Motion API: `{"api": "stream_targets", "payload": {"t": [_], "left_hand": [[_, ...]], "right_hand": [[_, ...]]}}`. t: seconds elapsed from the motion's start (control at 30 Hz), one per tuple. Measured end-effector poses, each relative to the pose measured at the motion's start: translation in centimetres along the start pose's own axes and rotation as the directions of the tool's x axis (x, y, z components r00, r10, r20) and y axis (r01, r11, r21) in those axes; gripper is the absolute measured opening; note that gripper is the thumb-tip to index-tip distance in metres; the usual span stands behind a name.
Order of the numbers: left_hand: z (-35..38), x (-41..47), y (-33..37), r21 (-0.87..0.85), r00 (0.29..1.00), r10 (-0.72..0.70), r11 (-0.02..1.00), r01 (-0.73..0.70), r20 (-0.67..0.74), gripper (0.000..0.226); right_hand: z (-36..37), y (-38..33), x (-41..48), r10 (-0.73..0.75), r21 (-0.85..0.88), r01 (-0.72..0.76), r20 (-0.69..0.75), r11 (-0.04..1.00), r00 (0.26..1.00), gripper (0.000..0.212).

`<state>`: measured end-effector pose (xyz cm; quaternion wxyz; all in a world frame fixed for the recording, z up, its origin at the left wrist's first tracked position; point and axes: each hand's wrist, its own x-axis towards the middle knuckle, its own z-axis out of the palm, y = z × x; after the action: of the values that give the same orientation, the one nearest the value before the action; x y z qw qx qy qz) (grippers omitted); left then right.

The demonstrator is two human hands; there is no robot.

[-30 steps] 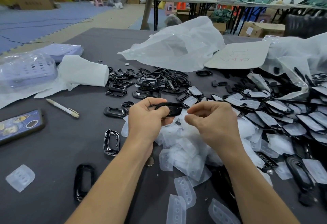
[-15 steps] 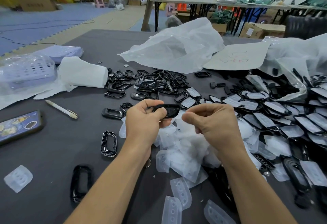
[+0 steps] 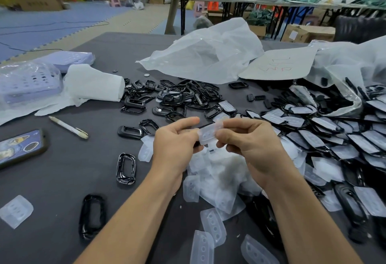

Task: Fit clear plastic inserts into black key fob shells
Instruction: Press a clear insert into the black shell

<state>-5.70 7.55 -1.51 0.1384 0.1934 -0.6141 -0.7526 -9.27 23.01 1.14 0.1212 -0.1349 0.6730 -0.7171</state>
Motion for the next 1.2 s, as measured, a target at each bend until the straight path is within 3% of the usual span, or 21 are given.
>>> {"api": "stream_targets", "payload": {"t": [0.13,0.37,0.57,0.7,0.93,1.2], "left_hand": [[0.2,-0.5,0.3,0.021,0.999,0.008,1.000,-0.009,0.051,0.017],[0.6,-0.9,0.3,-0.003,0.998,-0.058,0.998,0.059,0.026,0.029],[0.9,-1.2,0.7,-0.234,0.987,-0.127,0.961,0.147,0.100,0.029],[1.1,-1.4,0.6,-0.330,0.976,-0.154,0.923,0.197,0.151,0.033],[1.2,-1.5,0.2,-0.331,0.979,-0.127,0.928,0.174,0.158,0.028],[1.3,-1.6,0.2,-0.370,0.970,-0.150,0.904,0.212,0.190,0.030]], "right_hand": [[0.4,0.6,0.1,-0.017,-0.112,0.013,-0.040,0.994,0.999,0.014],[1.5,1.0,-0.1,-0.084,-0.241,0.039,-0.176,0.970,0.981,0.017],[2.3,1.5,-0.2,-0.169,-0.287,0.063,-0.359,0.956,0.918,0.020],[2.5,1.4,-0.3,-0.223,-0.302,0.108,-0.378,0.947,0.899,0.025],[2.7,1.7,-0.1,-0.291,-0.387,0.110,-0.447,0.916,0.846,0.016],[2.5,1.7,0.1,-0.300,-0.420,0.085,-0.478,0.903,0.826,0.023]]}}
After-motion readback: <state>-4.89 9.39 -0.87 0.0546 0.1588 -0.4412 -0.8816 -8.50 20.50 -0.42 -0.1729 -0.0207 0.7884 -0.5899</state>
